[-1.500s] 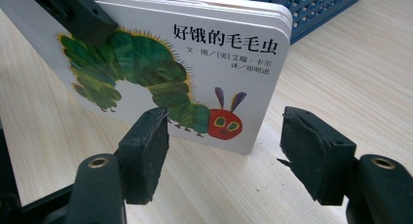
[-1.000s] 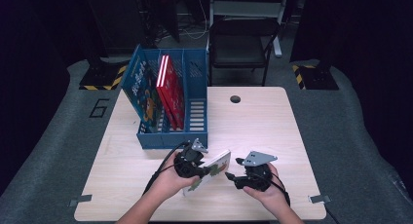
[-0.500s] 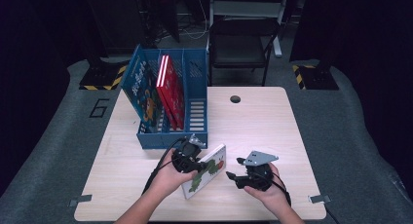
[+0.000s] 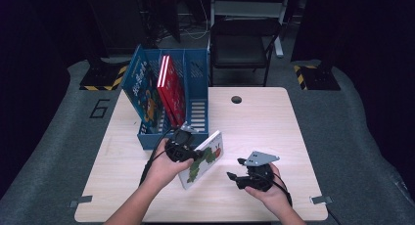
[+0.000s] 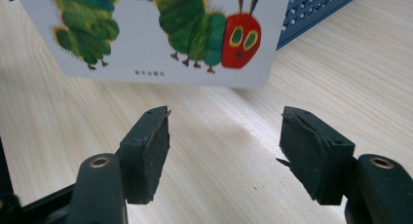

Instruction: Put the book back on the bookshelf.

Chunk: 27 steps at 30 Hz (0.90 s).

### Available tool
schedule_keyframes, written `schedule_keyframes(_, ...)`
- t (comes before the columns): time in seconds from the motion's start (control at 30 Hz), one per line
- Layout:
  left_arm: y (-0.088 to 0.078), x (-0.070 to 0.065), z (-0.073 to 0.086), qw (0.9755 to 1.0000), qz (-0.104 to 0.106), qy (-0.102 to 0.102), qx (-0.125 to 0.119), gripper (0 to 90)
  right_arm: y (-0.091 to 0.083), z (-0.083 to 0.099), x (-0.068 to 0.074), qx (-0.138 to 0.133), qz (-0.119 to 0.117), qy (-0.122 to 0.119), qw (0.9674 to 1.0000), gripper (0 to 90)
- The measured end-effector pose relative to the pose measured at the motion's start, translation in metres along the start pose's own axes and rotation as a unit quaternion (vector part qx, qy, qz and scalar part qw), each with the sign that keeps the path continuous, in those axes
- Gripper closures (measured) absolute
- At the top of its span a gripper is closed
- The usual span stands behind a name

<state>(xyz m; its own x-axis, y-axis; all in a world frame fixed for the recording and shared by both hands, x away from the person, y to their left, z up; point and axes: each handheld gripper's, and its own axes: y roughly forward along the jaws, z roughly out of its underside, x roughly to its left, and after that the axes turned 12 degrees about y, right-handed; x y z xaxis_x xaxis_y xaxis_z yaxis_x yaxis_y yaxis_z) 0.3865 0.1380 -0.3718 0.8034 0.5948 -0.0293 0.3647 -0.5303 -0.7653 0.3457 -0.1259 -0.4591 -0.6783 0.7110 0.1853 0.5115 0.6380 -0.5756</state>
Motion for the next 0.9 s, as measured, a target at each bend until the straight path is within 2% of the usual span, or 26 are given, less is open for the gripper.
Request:
schedule_keyframes(0.53, -0.029, 0.024, -0.036, 0.999, -0.036, -0.02, -0.018, 76.8, 0.001, 0.002, -0.003, -0.005, 0.005, 0.006, 1.0, 34.6)
schedule_keyframes(0.9, -0.035, 0.04, -0.054, 0.9975, -0.062, -0.029, -0.012, 76.8, 0.0, 0.003, -0.006, -0.009, 0.01, 0.005, 0.9999, 34.6)
